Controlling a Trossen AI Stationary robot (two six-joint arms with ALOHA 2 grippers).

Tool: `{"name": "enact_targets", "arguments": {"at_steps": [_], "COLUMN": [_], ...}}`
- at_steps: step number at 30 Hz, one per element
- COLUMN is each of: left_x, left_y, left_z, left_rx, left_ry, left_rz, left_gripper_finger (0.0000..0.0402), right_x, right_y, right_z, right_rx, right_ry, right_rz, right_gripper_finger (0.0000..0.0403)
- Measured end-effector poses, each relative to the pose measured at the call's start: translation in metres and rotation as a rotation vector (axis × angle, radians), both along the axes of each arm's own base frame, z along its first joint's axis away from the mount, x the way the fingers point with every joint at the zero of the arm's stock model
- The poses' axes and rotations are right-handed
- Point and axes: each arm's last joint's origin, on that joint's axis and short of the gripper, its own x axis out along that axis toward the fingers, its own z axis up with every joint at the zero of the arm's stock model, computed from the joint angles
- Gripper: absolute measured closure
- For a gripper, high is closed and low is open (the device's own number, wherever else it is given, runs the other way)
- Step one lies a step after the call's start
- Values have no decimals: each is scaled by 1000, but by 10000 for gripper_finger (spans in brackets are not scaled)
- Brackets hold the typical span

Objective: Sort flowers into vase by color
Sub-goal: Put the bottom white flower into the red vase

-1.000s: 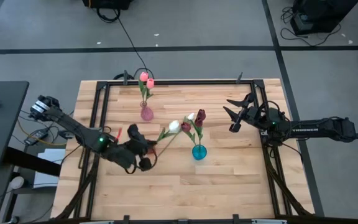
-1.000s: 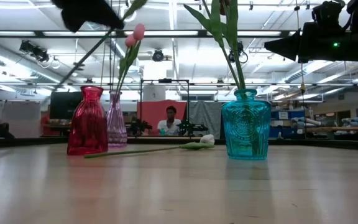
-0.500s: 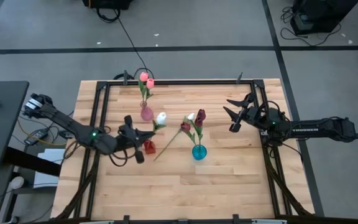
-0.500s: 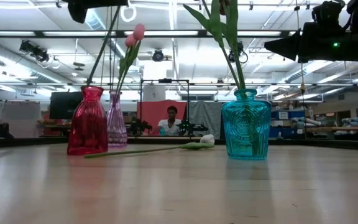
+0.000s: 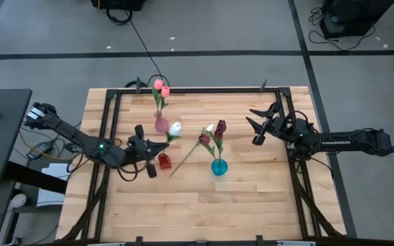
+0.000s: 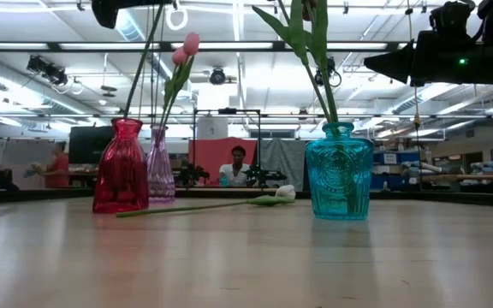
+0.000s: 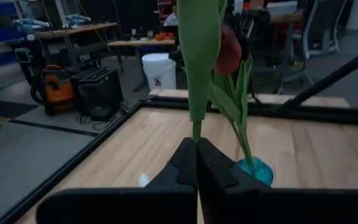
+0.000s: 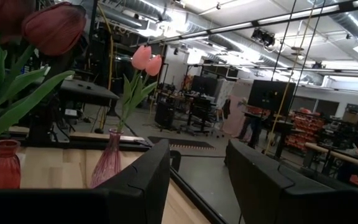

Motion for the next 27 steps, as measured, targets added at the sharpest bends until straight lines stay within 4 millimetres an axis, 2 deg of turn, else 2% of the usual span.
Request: {"name": "enact_targets", "arguments": {"at_steps": [6, 9, 12, 19, 24, 27], "left_x": [9, 9, 2, -30, -40, -40], "left_y": [-5, -5, -1, 16, 21, 21], "left_z": [-13, -30, -51, -100, -114, -117], "left_rx": [-4, -21, -65, -148, -161, -187], "left_ry": [40, 31, -59, -208, -217, -204], "left_rz": [13, 17, 12, 9, 8, 8], "left_gripper_finger": [401, 401, 401, 401, 398, 379], "right_x": [0, 0, 0, 0, 0, 0], "right_y": [0, 0, 0, 0, 0, 0], "right_z": [0, 0, 0, 0, 0, 0], "right_rx": [0, 0, -1, -4, -4, -4], "right_ry": [0, 0, 1, 1, 2, 1], "right_rz": [0, 0, 6, 17, 17, 17], "right_gripper_finger": [234, 234, 234, 234, 234, 234]}}
